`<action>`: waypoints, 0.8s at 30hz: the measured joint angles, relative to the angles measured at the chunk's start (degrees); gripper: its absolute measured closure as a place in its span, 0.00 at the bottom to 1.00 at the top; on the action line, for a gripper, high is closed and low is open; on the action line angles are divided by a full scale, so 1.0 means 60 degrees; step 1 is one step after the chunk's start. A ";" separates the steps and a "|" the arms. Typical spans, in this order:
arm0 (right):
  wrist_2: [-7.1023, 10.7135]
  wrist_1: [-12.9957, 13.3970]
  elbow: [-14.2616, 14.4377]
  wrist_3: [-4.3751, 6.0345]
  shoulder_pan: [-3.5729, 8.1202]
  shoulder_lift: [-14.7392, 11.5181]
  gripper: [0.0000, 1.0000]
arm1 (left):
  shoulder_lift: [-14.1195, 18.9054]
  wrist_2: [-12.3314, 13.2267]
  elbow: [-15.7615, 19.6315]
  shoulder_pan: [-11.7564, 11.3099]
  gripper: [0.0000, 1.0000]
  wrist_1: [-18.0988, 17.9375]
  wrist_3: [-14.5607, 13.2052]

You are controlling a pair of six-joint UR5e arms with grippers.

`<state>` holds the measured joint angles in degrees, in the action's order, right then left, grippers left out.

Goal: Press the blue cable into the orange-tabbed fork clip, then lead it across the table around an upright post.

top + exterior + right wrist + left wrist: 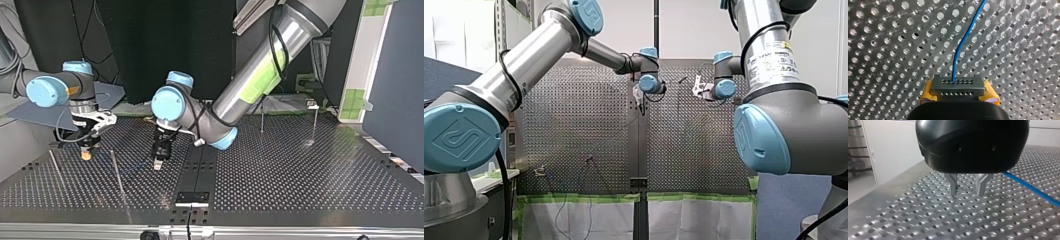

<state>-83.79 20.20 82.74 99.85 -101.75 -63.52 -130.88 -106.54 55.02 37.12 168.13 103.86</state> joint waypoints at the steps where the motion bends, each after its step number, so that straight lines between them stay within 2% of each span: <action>1: -0.0009 0.0002 0.0002 -0.0030 -0.0004 0.0000 1.00 | 0.0000 0.0043 0.0074 -0.0013 0.56 -0.0073 0.0058; 2: -0.0022 0.0005 0.0004 -0.0057 -0.0006 0.0001 1.00 | 0.0000 0.0066 0.0146 -0.0026 0.52 -0.0152 0.0110; 3: -0.0040 0.0006 0.0004 -0.0093 -0.0007 0.0002 1.00 | -0.0001 0.0082 0.0219 -0.0045 0.40 -0.0260 0.0162; 4: -0.0052 0.0006 0.0005 -0.0119 -0.0009 0.0001 1.00 | -0.0001 0.0084 0.0258 -0.0058 0.40 -0.0333 0.0194; 5: -0.0061 0.0006 0.0010 -0.0144 -0.0009 0.0001 1.00 | 0.0001 0.0077 0.0284 -0.0071 0.24 -0.0398 0.0224; 6: -0.0081 0.0009 0.0023 -0.0179 -0.0009 0.0002 1.00 | 0.0006 0.0055 0.0308 -0.0087 0.12 -0.0465 0.0259; 7: -0.0102 0.0013 0.0041 -0.0201 -0.0010 0.0006 1.00 | 0.0009 0.0032 0.0321 -0.0097 0.12 -0.0499 0.0279; 8: -0.0123 0.0017 0.0062 -0.0219 -0.0010 0.0009 1.00 | 0.0010 0.0003 0.0329 -0.0105 0.00 -0.0521 0.0296; 16: -0.0287 0.0054 0.0267 -0.0346 -0.0010 0.0031 1.00 | 0.0008 -0.0112 0.0344 -0.0205 0.00 -0.0568 0.0573; 24: -0.0463 0.0236 0.0473 -0.0335 0.0005 0.0246 1.00 | 0.0001 0.0115 0.0348 -0.0236 0.00 -0.0569 0.0883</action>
<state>-86.57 21.62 85.58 97.84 -101.72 -62.05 -130.88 -105.85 57.10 35.70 164.72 109.16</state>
